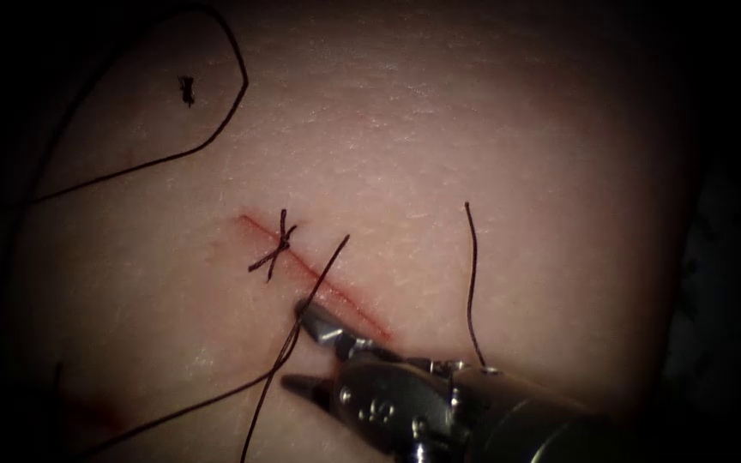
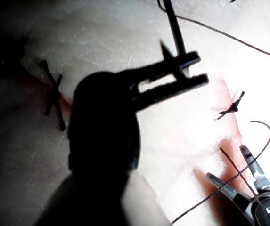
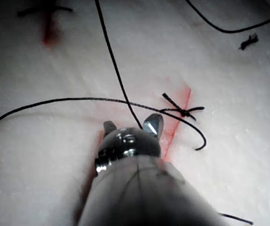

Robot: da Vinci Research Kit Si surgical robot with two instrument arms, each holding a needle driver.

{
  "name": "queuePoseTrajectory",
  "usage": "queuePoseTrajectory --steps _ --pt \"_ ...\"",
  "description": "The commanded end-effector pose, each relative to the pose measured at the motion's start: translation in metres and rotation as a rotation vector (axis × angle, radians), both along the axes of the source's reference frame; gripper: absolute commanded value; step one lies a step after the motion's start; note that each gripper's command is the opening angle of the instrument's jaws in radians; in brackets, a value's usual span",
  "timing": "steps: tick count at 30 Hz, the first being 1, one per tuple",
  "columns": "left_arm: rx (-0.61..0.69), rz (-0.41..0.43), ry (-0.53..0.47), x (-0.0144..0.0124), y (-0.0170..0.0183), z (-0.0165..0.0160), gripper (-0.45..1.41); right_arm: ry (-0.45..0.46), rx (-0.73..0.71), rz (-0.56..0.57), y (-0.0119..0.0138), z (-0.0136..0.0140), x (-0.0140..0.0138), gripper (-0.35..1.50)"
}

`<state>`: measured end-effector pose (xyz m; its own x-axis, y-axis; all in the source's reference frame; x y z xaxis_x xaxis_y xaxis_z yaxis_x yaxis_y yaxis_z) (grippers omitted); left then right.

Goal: Wound Closure

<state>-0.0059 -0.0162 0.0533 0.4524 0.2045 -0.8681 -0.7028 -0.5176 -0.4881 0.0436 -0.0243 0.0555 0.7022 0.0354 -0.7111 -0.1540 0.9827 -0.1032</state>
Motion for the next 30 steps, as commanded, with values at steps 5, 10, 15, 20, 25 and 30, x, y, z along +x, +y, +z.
queuePoseTrajectory --steps 5,10,15,20,25,30 --pt "-0.001 0.017 -0.002 -0.0004 -0.0008 0.0008 -0.45 0.013 0.021 0.015 0.0003 0.0015 0.0006 0.79" --pt "-0.002 0.017 -0.002 -0.0005 -0.0008 0.0008 -0.45 0.065 0.041 -0.003 -0.0002 0.0015 0.0011 -0.35" --pt "0.000 0.013 -0.001 -0.0005 -0.0008 0.0008 -0.45 0.083 0.043 -0.018 -0.0007 0.0013 0.0016 -0.35" --pt "0.002 0.005 0.000 -0.0003 -0.0008 0.0010 -0.45 0.086 0.046 -0.040 -0.0023 0.0003 0.0007 -0.35" --pt "-0.006 0.029 -0.002 -0.0004 -0.0008 0.0011 -0.45 0.085 0.061 -0.070 -0.0055 -0.0026 0.0002 -0.35" --pt "-0.006 0.029 -0.002 -0.0005 -0.0008 0.0011 -0.45 0.117 0.069 -0.098 -0.0092 -0.0075 0.0013 -0.35"
